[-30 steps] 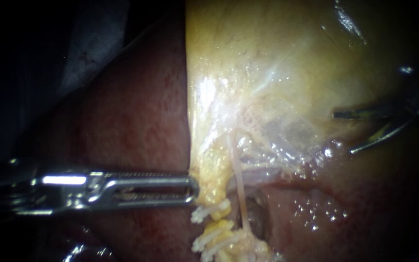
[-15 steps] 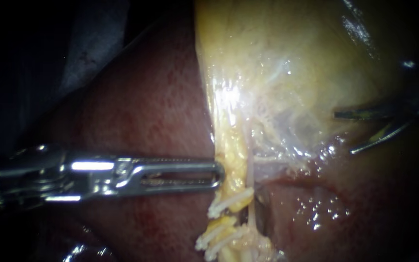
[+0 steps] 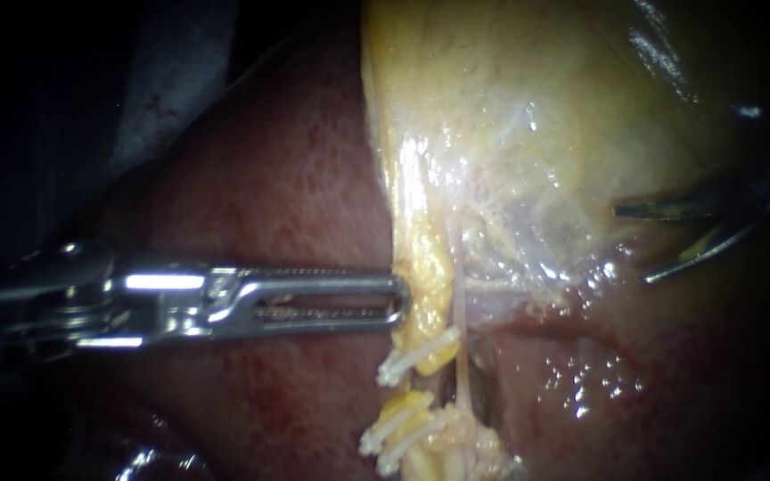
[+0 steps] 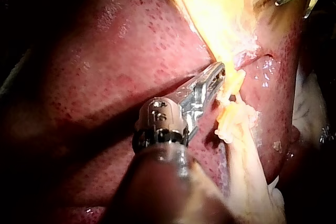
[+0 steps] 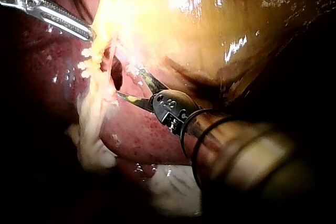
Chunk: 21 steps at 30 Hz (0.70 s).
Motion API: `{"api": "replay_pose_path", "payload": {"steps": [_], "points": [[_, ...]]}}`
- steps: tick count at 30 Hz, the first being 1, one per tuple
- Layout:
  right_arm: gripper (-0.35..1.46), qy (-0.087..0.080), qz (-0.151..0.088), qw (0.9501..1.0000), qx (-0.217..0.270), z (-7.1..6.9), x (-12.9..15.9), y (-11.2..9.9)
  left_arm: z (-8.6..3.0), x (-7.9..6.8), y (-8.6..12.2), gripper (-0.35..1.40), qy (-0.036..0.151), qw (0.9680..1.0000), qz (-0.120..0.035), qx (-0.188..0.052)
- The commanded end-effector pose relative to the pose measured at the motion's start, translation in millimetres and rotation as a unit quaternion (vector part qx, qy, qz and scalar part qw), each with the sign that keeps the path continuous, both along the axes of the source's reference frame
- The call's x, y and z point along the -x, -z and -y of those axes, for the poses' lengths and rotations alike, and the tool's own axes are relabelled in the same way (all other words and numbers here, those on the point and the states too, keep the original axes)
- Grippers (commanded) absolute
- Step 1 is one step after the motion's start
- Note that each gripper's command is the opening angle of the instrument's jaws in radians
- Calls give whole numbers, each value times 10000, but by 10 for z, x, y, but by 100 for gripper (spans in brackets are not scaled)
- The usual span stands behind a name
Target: Go back from the cut left tube
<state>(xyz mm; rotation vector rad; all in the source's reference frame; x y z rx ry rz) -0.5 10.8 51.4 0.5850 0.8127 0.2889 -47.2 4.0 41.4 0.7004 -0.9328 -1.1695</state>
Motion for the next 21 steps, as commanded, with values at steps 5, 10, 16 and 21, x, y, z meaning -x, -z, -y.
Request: {"api": "replay_pose_path", "payload": {"steps": [5, 10, 16, 21], "points": [[66, 2, -1, 10000, 0, 0, 0, 0, 0, 1, -1, -35, 21, 10000, 16, 4], [66, 1, -1, 10000, -1, 0, 0, 0, -1, 2, -1, -35, 22, 10000, 15, 4], [66, 2, -1, 10000, 0, 0, 0, 0, -1, 2, -1, -35, 22, 10000, 16, 3], [66, 2, -1, 10000, 0, 0, 1, 0, -1, 2, -1, -35, 22, 10000, 16, 3]]}}
